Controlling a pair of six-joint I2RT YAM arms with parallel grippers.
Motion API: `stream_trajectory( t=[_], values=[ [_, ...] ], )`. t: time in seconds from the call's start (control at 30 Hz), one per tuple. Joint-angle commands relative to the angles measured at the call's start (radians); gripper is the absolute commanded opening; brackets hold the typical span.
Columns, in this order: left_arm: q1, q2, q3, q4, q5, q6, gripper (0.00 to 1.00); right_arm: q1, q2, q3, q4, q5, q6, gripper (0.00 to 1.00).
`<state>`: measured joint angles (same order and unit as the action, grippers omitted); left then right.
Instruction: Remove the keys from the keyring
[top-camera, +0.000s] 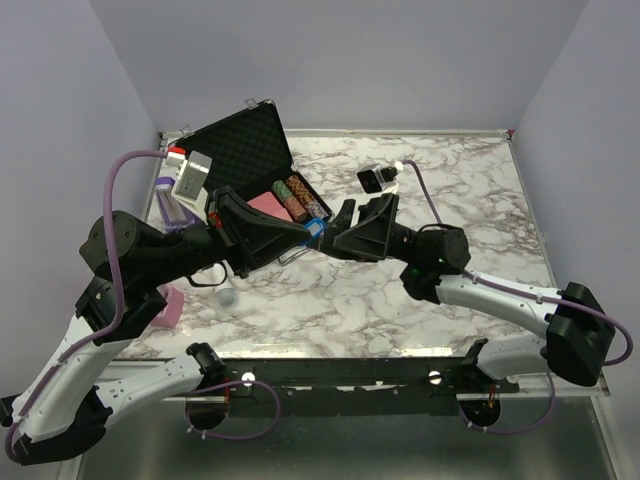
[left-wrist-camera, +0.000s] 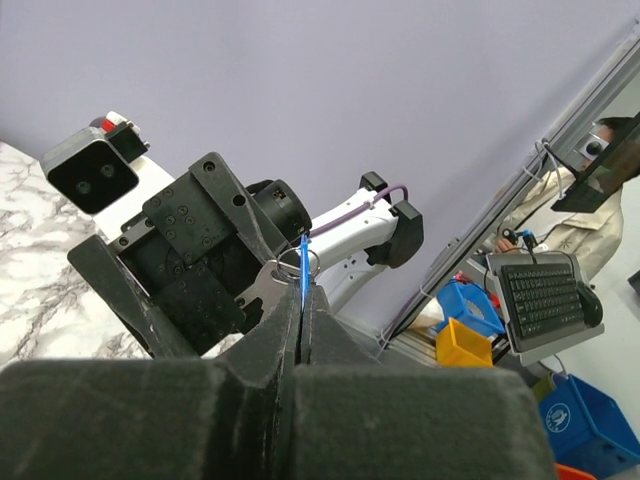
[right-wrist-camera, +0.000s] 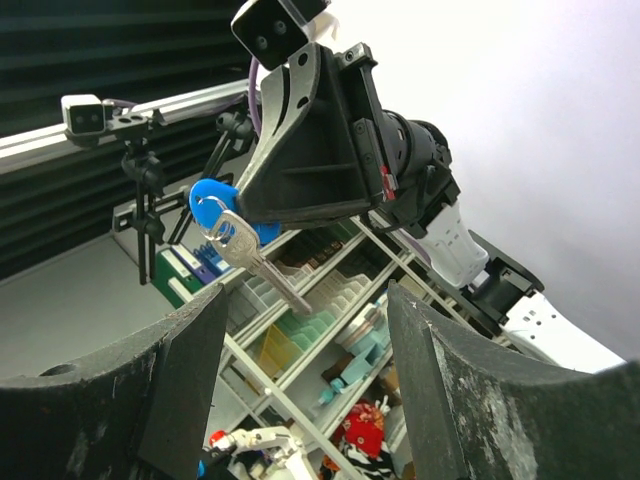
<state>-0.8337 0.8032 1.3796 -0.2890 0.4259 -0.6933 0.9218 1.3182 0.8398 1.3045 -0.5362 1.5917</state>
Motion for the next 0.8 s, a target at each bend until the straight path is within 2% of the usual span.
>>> stream_trajectory(
  t=[0.0, 0.33, 0.77],
  values=[
    [-0.005, 0.008, -0.028, 0.071, -0.009, -0.023, 0.00, 0.008, 0.026, 0.031, 0.266, 0.053, 0.071, 0.73],
    [-0.005, 0.036, -0.048, 0.119, -0.010, -0.031, 0.00, 0.009, 0.027, 0.061, 0.318, 0.064, 0.103, 0.73],
    [-0.005, -0.012, -0.109, 0.122, -0.073, -0.011, 0.00, 0.009, 0.009, 0.047, 0.380, 0.096, 0.123, 0.73]
  ],
)
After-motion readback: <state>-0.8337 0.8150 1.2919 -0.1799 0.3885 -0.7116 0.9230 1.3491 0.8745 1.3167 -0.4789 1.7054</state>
